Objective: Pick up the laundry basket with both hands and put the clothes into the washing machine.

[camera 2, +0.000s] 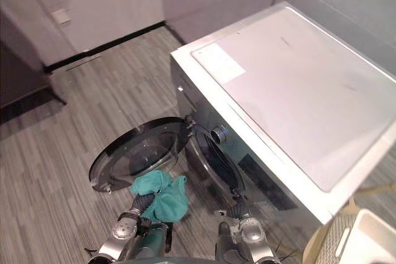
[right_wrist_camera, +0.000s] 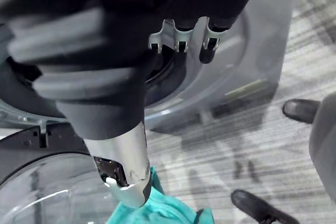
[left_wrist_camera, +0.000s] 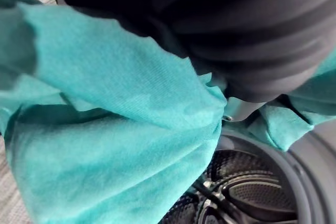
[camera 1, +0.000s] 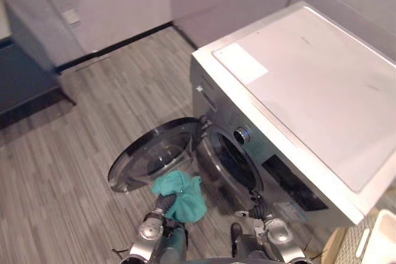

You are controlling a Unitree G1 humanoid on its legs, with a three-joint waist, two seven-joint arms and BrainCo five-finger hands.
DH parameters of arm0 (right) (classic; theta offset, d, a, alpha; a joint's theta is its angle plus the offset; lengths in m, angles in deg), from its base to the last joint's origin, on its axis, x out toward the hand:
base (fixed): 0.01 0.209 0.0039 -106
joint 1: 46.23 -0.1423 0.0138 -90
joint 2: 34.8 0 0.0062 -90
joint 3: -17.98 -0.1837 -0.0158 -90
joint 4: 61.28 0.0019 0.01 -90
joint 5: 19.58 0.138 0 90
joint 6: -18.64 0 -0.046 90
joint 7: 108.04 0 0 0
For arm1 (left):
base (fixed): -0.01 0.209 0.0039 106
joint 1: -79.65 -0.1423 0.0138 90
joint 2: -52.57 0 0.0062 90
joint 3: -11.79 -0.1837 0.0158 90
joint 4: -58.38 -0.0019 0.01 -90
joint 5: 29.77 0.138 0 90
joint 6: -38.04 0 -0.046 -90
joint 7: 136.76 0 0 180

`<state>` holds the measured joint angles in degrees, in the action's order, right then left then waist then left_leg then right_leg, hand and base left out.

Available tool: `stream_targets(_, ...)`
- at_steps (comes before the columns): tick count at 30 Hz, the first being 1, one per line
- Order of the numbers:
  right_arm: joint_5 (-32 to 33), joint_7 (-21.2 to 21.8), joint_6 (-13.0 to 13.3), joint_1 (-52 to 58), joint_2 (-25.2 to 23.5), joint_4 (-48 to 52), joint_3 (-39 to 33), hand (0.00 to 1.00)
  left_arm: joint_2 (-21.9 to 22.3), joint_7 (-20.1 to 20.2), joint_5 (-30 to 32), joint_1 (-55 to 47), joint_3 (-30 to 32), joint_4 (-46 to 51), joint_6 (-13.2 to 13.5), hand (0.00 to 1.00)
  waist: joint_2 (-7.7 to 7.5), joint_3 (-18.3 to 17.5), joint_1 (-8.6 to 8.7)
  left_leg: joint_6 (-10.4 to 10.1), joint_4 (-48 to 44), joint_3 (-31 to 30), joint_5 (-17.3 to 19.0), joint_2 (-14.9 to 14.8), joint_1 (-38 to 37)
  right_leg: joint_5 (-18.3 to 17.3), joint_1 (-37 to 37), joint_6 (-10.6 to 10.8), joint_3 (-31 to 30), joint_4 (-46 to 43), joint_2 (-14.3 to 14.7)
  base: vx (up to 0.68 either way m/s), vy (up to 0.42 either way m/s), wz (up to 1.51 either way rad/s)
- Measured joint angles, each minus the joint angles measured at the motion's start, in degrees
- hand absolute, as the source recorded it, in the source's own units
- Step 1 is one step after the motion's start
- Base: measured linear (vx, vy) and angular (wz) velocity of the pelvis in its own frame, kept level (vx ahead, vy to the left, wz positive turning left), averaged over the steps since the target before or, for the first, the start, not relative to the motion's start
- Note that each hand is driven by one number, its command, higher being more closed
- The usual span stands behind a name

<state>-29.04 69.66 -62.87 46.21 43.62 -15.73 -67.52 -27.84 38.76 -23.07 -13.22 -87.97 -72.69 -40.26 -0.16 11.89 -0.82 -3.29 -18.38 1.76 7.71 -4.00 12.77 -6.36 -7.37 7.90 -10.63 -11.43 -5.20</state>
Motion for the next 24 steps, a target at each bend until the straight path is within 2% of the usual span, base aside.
stream_targets(1,0.3,0.0,0.0,-0.3,0.1,-0.4,0.0,0.00,-0.8,0.0,0.0,-0.1,0.1,0.0,0.0,1.00,0.07,0.1,-0.03,1.1,-0.2,3.2,0.8,0.0,-0.1,1.5,-1.1,0.7,-2.1,0.7,-0.5,-0.06,0.252,-1.23)
stream_targets(2,0.4,0.0,0.0,-0.4,0.1,-0.6,0.0,0.00,-1.0,0.0,0.0,-0.1,0.3,0.0,0.0,1.00,0.09,0.1,0.03,1.4,-0.2,4.5,1.0,-0.2,-0.2,2.3,-1.6,0.7,-1.5,0.8,-0.7,-0.07,0.201,-1.26)
stream_targets(3,0.5,-0.1,-0.1,-0.9,0.2,-1.5,0.1,0.00,-1.5,-0.1,0.0,-0.1,0.5,0.0,0.0,1.00,0.20,0.1,0.10,1.7,0.2,7.4,1.1,-1.0,-0.4,4.4,-2.9,-0.6,2.8,0.8,-1.1,-0.09,0.156,-1.21)
stream_targets(4,0.5,-0.1,-0.2,-1.0,0.4,-1.7,0.2,0.00,-2.0,-0.5,0.0,-0.3,0.7,0.0,-0.1,1.00,0.26,0.3,0.07,2.3,1.0,10.8,1.1,-1.9,-1.5,3.8,-3.6,-2.9,14.6,-1.0,-3.2,-0.09,0.126,-1.26)
stream_targets(5,0.5,-0.1,-0.2,-0.9,0.5,-1.9,0.2,0.00,-1.9,-0.6,0.0,-0.2,1.0,0.0,-0.1,1.00,0.20,0.3,0.03,2.4,1.7,12.3,1.0,-2.1,-2.4,2.6,-3.8,-4.0,20.3,-3.3,-4.5,-0.07,0.069,-0.98)
stream_targets(7,0.5,-0.1,-0.2,-0.7,0.7,-2.3,0.2,0.00,-1.9,-0.7,0.2,-0.8,1.5,0.0,-0.1,1.00,0.55,0.5,0.02,2.5,3.6,16.7,0.9,-2.9,-5.5,1.0,-3.0,-5.7,28.9,-5.1,-5.8,-0.03,0.004,-1.01)
stream_targets(8,0.5,-0.1,-0.2,-0.7,0.7,-2.4,0.2,0.00,-1.9,-0.7,0.2,-1.0,1.5,0.0,-0.2,1.00,0.67,0.5,0.08,2.3,4.0,17.3,0.8,-3.0,-6.1,1.2,-2.6,-5.8,29.7,-4.6,-6.0,-0.03,-0.019,-1.06)
stream_targets(9,0.4,-0.2,-0.2,-0.8,0.8,-2.4,0.2,0.00,-1.9,-0.6,0.3,-1.2,1.5,0.0,-0.2,1.00,0.76,0.6,0.22,1.8,5.4,18.4,0.7,-3.1,-7.6,2.5,-1.9,-4.8,29.5,-2.8,-5.5,-0.01,-0.052,-0.68)
stream_targets(12,0.4,-0.2,-0.2,0.3,1.8,-2.5,0.1,0.00,-1.3,-0.6,0.6,-0.5,1.5,0.0,-0.2,1.00,1.19,0.6,0.33,-0.4,6.1,20.3,1.4,-4.7,-8.3,3.0,-2.0,-5.0,27.6,-0.5,-2.9,0.02,-0.087,-0.46)
stream_targets(14,0.4,-0.5,-0.2,0.5,2.5,-2.5,-0.2,0.00,-0.6,-0.6,0.7,-0.5,1.8,0.0,-0.2,1.00,1.49,0.8,0.45,-2.8,2.5,21.0,2.7,-7.2,-8.0,2.5,-2.3,-5.3,26.2,-0.4,-1.7,0.09,-0.102,-0.48)
stream_targets(15,0.5,-1.2,-0.2,0.5,2.9,-2.6,-0.2,0.00,-0.4,-0.6,0.6,-0.5,1.9,0.0,-0.2,1.00,1.51,0.9,0.18,-2.7,-1.3,19.6,2.6,-7.8,-6.8,2.3,-2.5,-5.4,25.1,-0.6,-1.1,0.13,-0.121,-0.72)
stream_targets(16,1.0,-1.8,-0.2,0.3,3.9,-2.6,-0.3,0.00,-0.3,-0.8,0.5,-0.4,2.1,0.0,-0.2,1.00,1.66,0.9,0.36,-2.7,-6.5,15.5,2.6,-8.2,-4.7,3.0,-2.5,-5.7,23.5,-0.9,-0.5,0.13,-0.103,-0.64)
stream_targets(18,1.1,-2.7,-0.2,-0.2,4.7,-2.7,-1.3,0.00,0.3,-0.8,0.5,0.0,2.7,0.0,-0.2,1.00,2.20,1.2,0.78,-2.6,-11.0,12.3,2.3,-8.1,-3.0,3.1,-2.6,-5.8,22.1,-1.5,-0.5,0.14,-0.028,-0.48)
stream_targets(19,1.2,-3.1,-0.2,-0.8,4.7,-3.5,-2.1,0.00,0.7,-1.0,0.3,0.5,3.0,0.0,-0.2,1.00,1.53,1.7,1.02,-2.5,-12.5,10.5,3.2,-7.8,-1.5,3.3,-2.9,-5.6,20.6,-1.9,-1.0,0.11,0.084,-0.62)
stream_targets(21,1.6,-3.9,-0.2,-1.8,5.4,-3.8,-3.7,0.00,0.6,-1.3,0.1,1.5,3.0,0.5,-0.1,1.00,3.01,1.7,1.37,-2.7,-6.9,8.8,3.0,-7.5,-2.1,3.1,-5.5,-5.3,19.1,-4.8,-0.8,0.04,0.117,-0.68)
stream_targets(23,1.9,-4.7,-0.1,-3.9,5.6,-3.8,-4.9,0.00,0.0,-2.1,-0.2,4.2,2.9,0.8,-0.1,1.00,1.63,4.0,1.93,-3.3,-5.6,9.6,3.9,-5.9,-2.5,2.2,-10.3,-4.1,16.8,-10.1,-2.0,-0.03,0.139,-0.42)
stream_targets(24,2.2,-5.1,-0.1,-4.7,5.4,-3.4,-5.3,0.00,-1.2,-2.4,-0.4,7.1,2.9,1.2,-0.1,1.00,0.59,6.9,2.50,-2.9,-8.1,9.7,4.1,-5.0,-1.1,1.7,-12.3,-3.7,16.7,-13.3,-3.1,-0.13,0.091,-0.04)
